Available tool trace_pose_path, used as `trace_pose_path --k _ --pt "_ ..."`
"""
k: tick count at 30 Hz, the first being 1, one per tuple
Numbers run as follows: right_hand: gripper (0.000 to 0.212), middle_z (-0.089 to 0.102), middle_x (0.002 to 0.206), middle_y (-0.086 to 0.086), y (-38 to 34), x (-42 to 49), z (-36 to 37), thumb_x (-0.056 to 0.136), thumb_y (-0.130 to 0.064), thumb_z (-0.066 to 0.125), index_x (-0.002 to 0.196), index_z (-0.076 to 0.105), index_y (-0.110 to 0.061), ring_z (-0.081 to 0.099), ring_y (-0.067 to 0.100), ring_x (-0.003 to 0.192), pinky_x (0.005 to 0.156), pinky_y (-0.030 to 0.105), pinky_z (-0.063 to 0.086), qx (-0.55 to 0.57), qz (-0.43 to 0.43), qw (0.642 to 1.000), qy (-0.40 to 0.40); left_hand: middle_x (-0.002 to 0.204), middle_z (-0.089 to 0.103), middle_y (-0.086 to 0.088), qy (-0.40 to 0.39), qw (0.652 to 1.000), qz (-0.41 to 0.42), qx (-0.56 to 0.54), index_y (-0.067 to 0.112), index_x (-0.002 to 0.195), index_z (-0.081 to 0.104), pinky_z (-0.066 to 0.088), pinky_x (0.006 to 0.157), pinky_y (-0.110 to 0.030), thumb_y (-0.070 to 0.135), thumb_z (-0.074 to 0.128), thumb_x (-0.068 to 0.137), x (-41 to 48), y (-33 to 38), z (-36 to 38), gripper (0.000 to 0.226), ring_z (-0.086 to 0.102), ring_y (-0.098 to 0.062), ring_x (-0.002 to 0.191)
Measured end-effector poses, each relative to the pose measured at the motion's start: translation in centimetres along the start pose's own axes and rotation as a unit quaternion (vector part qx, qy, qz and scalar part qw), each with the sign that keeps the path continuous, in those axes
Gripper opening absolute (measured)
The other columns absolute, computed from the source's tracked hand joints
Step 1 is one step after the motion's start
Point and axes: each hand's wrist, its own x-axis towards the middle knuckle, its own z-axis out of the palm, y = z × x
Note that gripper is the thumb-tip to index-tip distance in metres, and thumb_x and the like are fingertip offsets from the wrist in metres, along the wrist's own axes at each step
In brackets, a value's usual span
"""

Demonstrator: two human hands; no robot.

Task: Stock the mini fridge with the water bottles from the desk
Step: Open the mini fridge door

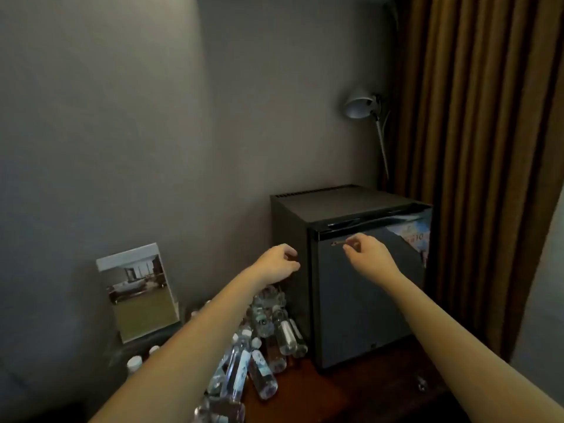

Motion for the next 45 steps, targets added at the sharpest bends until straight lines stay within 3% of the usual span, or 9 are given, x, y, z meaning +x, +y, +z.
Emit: trace_pose_path --k 3,8,11,17,21,24,35,39,45 --pt "0.045 0.044 0.137 0.009 0.5 4.3 1.8 0.097 -0.031 0.046 0.137 0.041 -0.012 0.051 0.024 0.117 0.095 0.037 0.044 -0.066 -0.027 0.997 -0.002 0.15 0.027 -0.005 0.02 0.996 0.035 0.075 0.019 0.144 0.029 0.035 0.098 -0.028 0.021 0.051 0.094 4.3 0.1 0.5 0.054 0.037 -0.023 0.133" --pt "0.054 0.036 0.146 0.005 1.3 9.1 6.0 0.098 -0.041 0.04 0.143 0.03 -0.014 0.039 0.022 0.132 0.115 0.048 0.014 -0.133 -0.043 0.99 -0.011 0.158 0.002 -0.001 0.037 0.984 0.067 0.161 0.021 0.15 0.01 0.035 0.107 -0.039 0.001 0.051 0.088 10.2 -0.9 1.5 0.077 0.018 -0.027 0.142" --pt "0.055 0.042 0.143 0.003 2.2 10.5 7.7 0.096 -0.047 0.038 0.14 0.035 -0.014 0.03 0.018 0.138 0.116 0.047 0.01 -0.18 -0.055 0.982 0.033 0.159 -0.002 0.0 0.05 0.969 0.102 0.219 0.02 0.15 0.005 0.026 0.114 -0.042 -0.004 0.051 0.083 13.2 -1.6 2.4 0.085 0.005 -0.026 0.145" --pt "0.051 0.059 0.117 0.006 1.1 12.1 9.5 0.089 -0.052 0.044 0.118 0.051 -0.011 0.052 0.025 0.115 0.109 0.045 0.027 -0.286 -0.047 0.947 0.138 0.158 0.011 0.004 0.15 0.927 0.206 0.276 0.019 0.149 0.012 0.007 0.117 -0.04 0.008 0.055 0.083 17.4 -4.6 4.6 0.08 0.008 -0.02 0.145" --pt "0.039 0.065 0.098 0.01 0.2 13.4 11.3 0.081 -0.041 0.055 0.101 0.061 -0.008 0.061 0.029 0.094 0.092 0.045 0.043 -0.331 -0.032 0.922 0.199 0.146 0.041 -0.004 0.246 0.908 0.277 0.197 0.013 0.139 0.04 0.036 0.102 -0.043 0.015 0.065 0.079 19.2 -6.1 5.9 0.065 0.047 -0.03 0.122" --pt "0.03 0.067 0.081 0.01 0.6 13.9 12.0 0.072 -0.036 0.063 0.086 0.067 -0.01 0.063 0.029 0.077 0.083 0.043 0.049 -0.348 -0.031 0.903 0.248 0.137 0.05 -0.007 0.273 0.909 0.289 0.129 0.011 0.131 0.05 0.046 0.084 -0.04 0.015 0.072 0.075 20.0 -6.2 7.2 0.06 0.056 -0.031 0.103" --pt "0.028 0.065 0.082 0.003 0.9 14.3 13.6 0.074 -0.04 0.065 0.085 0.069 -0.015 0.062 0.022 0.08 0.097 0.046 0.042 -0.266 -0.016 0.905 0.332 0.124 0.057 -0.009 0.303 0.88 0.36 0.064 0.013 0.122 0.055 0.045 0.076 -0.036 0.012 0.073 0.072 22.3 -7.3 7.3 0.054 0.056 -0.03 0.086" --pt "0.027 0.064 0.08 0.003 0.8 14.0 13.5 0.075 -0.04 0.063 0.084 0.071 -0.015 0.061 0.022 0.079 0.099 0.047 0.039 -0.236 -0.018 0.912 0.336 0.121 0.059 -0.009 0.296 0.89 0.343 0.045 0.012 0.119 0.059 0.043 0.076 -0.036 0.025 0.056 0.078 21.8 -6.9 7.2 0.043 0.055 -0.029 0.086" --pt "0.034 0.063 0.078 0.003 4.2 8.5 9.8 0.074 -0.04 0.059 0.087 0.072 -0.012 0.06 0.018 0.078 0.099 0.042 0.04 -0.223 -0.103 0.887 0.392 0.118 0.058 -0.007 0.276 0.885 0.375 0.006 0.015 0.126 0.056 0.035 0.095 -0.047 0.028 0.045 0.071 19.2 -4.4 8.4 0.058 0.04 -0.023 0.107"
